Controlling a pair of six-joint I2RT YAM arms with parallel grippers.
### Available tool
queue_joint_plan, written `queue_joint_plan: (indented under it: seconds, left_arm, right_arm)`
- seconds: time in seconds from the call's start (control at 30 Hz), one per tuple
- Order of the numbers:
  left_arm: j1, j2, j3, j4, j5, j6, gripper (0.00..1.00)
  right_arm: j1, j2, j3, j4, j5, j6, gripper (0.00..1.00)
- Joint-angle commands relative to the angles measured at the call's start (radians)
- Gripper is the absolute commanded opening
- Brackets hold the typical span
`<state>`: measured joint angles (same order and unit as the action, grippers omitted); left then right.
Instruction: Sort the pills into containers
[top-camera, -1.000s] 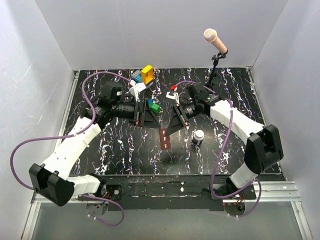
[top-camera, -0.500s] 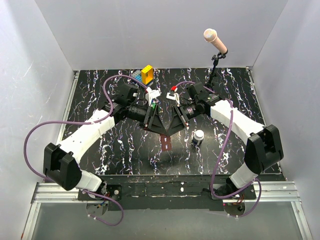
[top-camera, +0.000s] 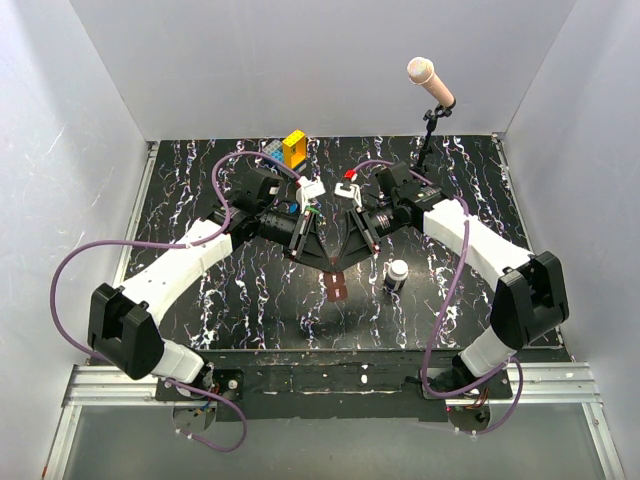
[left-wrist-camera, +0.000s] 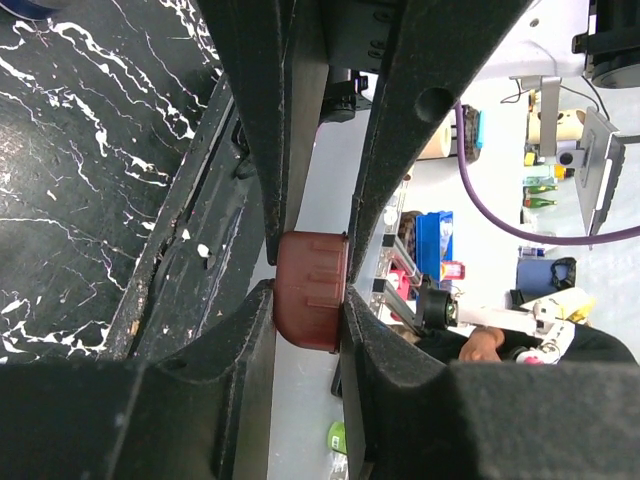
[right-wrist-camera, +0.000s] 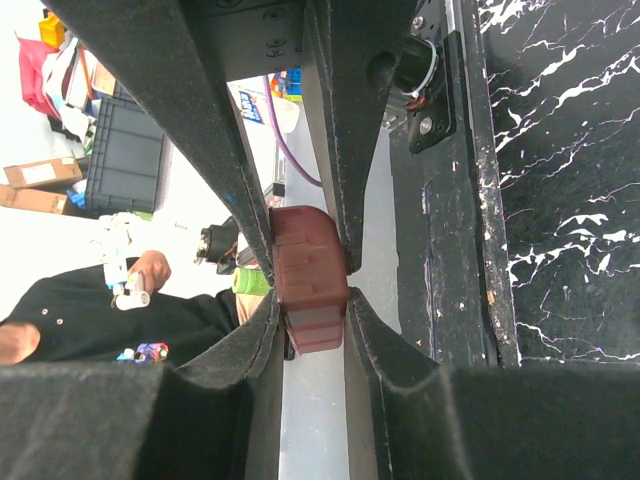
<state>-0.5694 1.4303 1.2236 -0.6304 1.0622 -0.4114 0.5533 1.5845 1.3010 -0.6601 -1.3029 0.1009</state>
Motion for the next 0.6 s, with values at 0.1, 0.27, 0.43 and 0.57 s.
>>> queue_joint_plan:
  seconds: [0.1,0.27,0.43,0.57]
  left_arm:
    - [-0.026,-0.050,-0.010,0.055,-0.028,-0.020,0.00]
    - [-0.026,-0.112,-0.044,0.121,-0.186,-0.087,0.00]
    - [-0.026,-0.234,-0.145,0.314,-0.372,-0.242,0.00]
    - [-0.026,-0.358,-0.243,0.448,-0.540,-0.363,0.00]
  right_arm:
    - [-0.010,-0.095,0.009,0.157,0.117,0.158,0.51]
    - [-0.038,-0.195,-0.071,0.333,0.218,0.313,0.79]
    - [-0.056,-0.306,-0.193,0.503,0.367,0.511,0.86]
    - [-0.062,-0.420,-0.353,0.759,0.445,0.701,0.90]
